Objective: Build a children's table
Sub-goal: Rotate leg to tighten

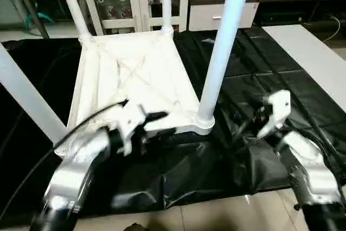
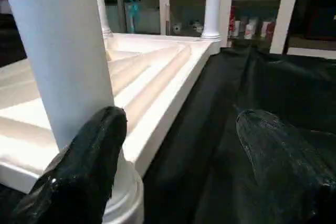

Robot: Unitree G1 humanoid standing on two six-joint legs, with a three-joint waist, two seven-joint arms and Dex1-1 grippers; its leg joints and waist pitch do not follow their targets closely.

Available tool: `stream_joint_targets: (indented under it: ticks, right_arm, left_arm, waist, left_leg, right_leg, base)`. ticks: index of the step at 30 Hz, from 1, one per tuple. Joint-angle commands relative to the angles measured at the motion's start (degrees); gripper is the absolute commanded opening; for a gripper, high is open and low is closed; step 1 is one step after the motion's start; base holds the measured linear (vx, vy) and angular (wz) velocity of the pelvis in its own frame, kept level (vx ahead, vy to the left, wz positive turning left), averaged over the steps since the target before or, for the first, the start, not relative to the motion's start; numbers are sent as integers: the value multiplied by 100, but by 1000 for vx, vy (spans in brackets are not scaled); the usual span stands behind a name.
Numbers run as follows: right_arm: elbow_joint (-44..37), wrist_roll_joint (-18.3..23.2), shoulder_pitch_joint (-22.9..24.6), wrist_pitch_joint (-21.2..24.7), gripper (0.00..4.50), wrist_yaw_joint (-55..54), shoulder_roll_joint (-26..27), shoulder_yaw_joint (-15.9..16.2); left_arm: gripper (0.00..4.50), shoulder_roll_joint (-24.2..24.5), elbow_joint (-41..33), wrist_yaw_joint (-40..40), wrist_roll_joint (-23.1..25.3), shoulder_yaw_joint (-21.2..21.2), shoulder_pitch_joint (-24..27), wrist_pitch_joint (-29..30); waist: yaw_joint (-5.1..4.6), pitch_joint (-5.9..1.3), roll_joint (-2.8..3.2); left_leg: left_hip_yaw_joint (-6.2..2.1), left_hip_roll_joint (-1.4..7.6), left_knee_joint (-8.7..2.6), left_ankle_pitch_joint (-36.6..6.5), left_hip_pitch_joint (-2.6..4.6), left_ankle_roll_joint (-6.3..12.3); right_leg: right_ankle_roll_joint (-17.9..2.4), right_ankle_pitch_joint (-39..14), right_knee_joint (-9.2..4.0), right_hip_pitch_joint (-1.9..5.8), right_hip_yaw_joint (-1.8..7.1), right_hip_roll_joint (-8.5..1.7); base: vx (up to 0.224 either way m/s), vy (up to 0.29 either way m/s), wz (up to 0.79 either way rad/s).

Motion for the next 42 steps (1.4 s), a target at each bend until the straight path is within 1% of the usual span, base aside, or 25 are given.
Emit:
stream_joint_targets:
  ticks: [1,5,12,14,16,17,18,20,22,23,25,27,28,29,30,31,32,33,34,35,36,37,38,41,42]
  right_arm:
    - [240,-121,-152,-161,369,-18,68,84]
    - [761,-119,-567,-423,369,193,403,252]
    - [867,-244,-679,-644,369,372,542,411]
    - [723,-236,-454,-682,369,176,461,232]
    - [605,-197,-317,-656,369,120,415,142]
    - [360,-169,-17,-603,369,28,320,-18]
    - [325,-159,14,-585,369,30,309,-28]
    - [-291,41,570,-197,369,131,93,-146]
    - [-697,191,984,136,369,430,-118,-88]
    - [-1136,305,1434,367,369,775,-310,69]
    - [-1396,379,1642,536,369,883,-383,153]
    - [-1683,504,1761,640,369,940,-394,279]
    - [-1717,524,1773,638,369,947,-390,301]
    - [-1705,437,1710,702,369,630,-209,329]
    - [-1654,315,1651,720,369,331,-23,363]
    - [-1656,246,1631,764,369,130,99,399]
    - [-1657,241,1629,764,369,117,108,403]
    - [-1695,179,1587,775,369,-133,307,461]
    - [-1785,198,1587,872,369,-233,390,476]
    - [-1893,214,1596,978,369,-306,461,498]
    - [-1919,216,1599,1000,369,-316,473,503]
    - [-2014,252,1585,1105,369,-386,542,519]
    - [-2034,264,1574,1130,369,-412,564,524]
    - [-2006,289,1432,1221,369,-611,683,458]
    - [-1946,291,1349,1225,369,-662,703,425]
  left_arm:
    - [237,-88,-98,400,142,220,81,-26]
    - [237,-525,-9,1647,352,640,337,53]
    - [237,-655,-119,2007,259,814,611,-167]
    - [237,-760,-266,2178,238,982,709,-259]
    - [237,-819,-303,2338,281,1051,742,-313]
    - [237,-905,-379,2673,271,1154,808,-137]
    - [237,-911,-385,2693,271,1161,809,-119]
    - [237,-1026,-459,2970,228,1277,795,113]
    - [237,-1072,-399,3105,163,1322,750,80]
    - [237,-1067,-350,3086,106,1358,785,-103]
    - [237,-1068,-478,3034,45,1394,855,-154]
    - [237,-1110,-827,2995,-27,1448,992,-216]
    - [237,-1114,-870,2986,-25,1451,1016,-259]
    - [237,-1209,-1152,3148,-33,1493,1241,-214]
    - [237,-1280,-1377,3254,-43,1535,1464,-167]
    - [237,-1317,-1532,3310,-42,1551,1636,-148]
    - [237,-1321,-1541,3316,-41,1552,1646,-146]
    - [237,-1407,-1672,3437,-32,1593,1808,-124]
    - [237,-1432,-1665,3521,-24,1606,1837,-168]
    - [237,-1454,-1631,3597,-12,1631,1854,-235]
    - [237,-1459,-1622,3612,-11,1638,1856,-249]
    - [237,-1444,-1510,3648,37,1639,1842,-285]
    - [237,-1428,-1473,3641,63,1625,1836,-311]
    - [237,-1337,-1275,3597,188,1470,1696,-307]
    - [237,-1295,-1172,3589,232,1407,1574,-290]
  waist:
    - [14,-360,-79]
    - [-29,-362,-70]
    - [-35,-361,-50]
    - [-8,-350,-49]
    - [9,-344,-21]
    - [40,-347,5]
    - [60,-338,-7]
    - [124,-330,29]
    - [134,-321,21]
    - [140,-311,-20]
    - [146,-304,-12]
    - [110,-270,-135]
    - [108,-271,-106]
    - [66,-263,-229]
    - [72,-260,-238]
    - [2,-236,-226]
    - [-4,-231,-204]
    - [-16,-243,-305]
    - [-13,-233,-276]
    - [-43,-225,-299]
    - [-36,-227,-278]
    - [-32,-223,-276]
    - [-37,-217,-250]
    - [-72,-228,-245]
    - [-76,-236,-165]
  left_leg:
    - [-23,155,-410,-1448,71,195]
    - [-29,150,-398,-1390,24,263]
    - [-26,167,-389,-1416,54,278]
    - [-23,173,-395,-1477,62,220]
    - [-16,179,-398,-1611,90,159]
    - [-17,183,-396,-1659,100,126]
    - [-13,191,-401,-1724,106,122]
    - [-26,177,-409,-1904,128,93]
    - [-46,164,-427,-2009,98,93]
    - [-51,168,-432,-2107,92,114]
    - [-73,171,-444,-2148,64,134]
    - [-112,168,-484,-2114,-33,146]
    - [-111,169,-484,-2178,-14,126]
    - [-94,161,-455,-2257,29,114]
    - [-104,170,-458,-2233,42,86]
    - [-115,172,-481,-2283,28,13]
    - [-115,172,-476,-2364,56,-21]
    - [-105,170,-453,-2474,109,-68]
    - [-108,167,-467,-2569,127,-93]
    - [-127,166,-487,-2684,118,-128]
    - [-137,171,-498,-2765,131,-157]
    - [-143,189,-511,-2991,190,-226]
    - [-154,191,-527,-3040,192,-244]
    - [-175,181,-566,-3065,146,-320]
    - [-178,178,-555,-3092,163,-370]
  right_leg:
    - [-982,-1278,-379,238,192,-155]
    - [-1061,-1104,-353,279,180,-163]
    - [-1036,-1190,-379,255,191,-149]
    - [-1029,-1201,-385,254,196,-145]
    - [-1017,-1231,-402,229,200,-128]
    - [-974,-1193,-395,234,211,-120]
    - [-942,-1215,-414,230,216,-118]
    - [-838,-1356,-441,227,220,-101]
    - [-772,-1497,-461,260,213,-104]
    - [-697,-1669,-489,257,216,-110]
    - [-633,-1822,-512,258,221,-133]
    - [-508,-2304,-506,308,194,-175]
    - [-448,-2546,-545,288,193,-182]
    - [-345,-2861,-610,229,194,-168]
    - [-366,-2902,-581,219,197,-182]
    - [-357,-3141,-628,193,192,-190]
    - [-315,-3213,-646,162,194,-178]
    - [-243,-3230,-653,122,202,-152]
    - [-245,-3213,-655,109,204,-140]
    - [-193,-3166,-647,120,190,-112]
    - [-173,-3139,-652,120,187,-104]
    - [-163,-2935,-665,92,190,-81]
    - [-168,-2871,-666,103,189,-78]
    - [-163,-2596,-626,155,195,-80]
    - [-187,-2475,-621,130,215,-80]
  base:
    - [0,0,0]
    - [0,0,0]
    - [0,0,0]
    - [0,0,0]
    - [0,0,0]
    - [0,0,0]
    - [0,0,0]
    - [0,0,0]
    - [0,0,0]
    - [0,0,0]
    - [0,0,0]
    - [0,0,0]
    - [0,0,0]
    - [0,0,0]
    - [0,0,0]
    - [0,0,0]
    - [0,0,0]
    - [0,0,0]
    - [0,0,0]
    - [0,0,0]
    - [0,0,0]
    - [0,0,0]
    - [0,0,0]
    - [0,0,0]
    - [0,0,0]
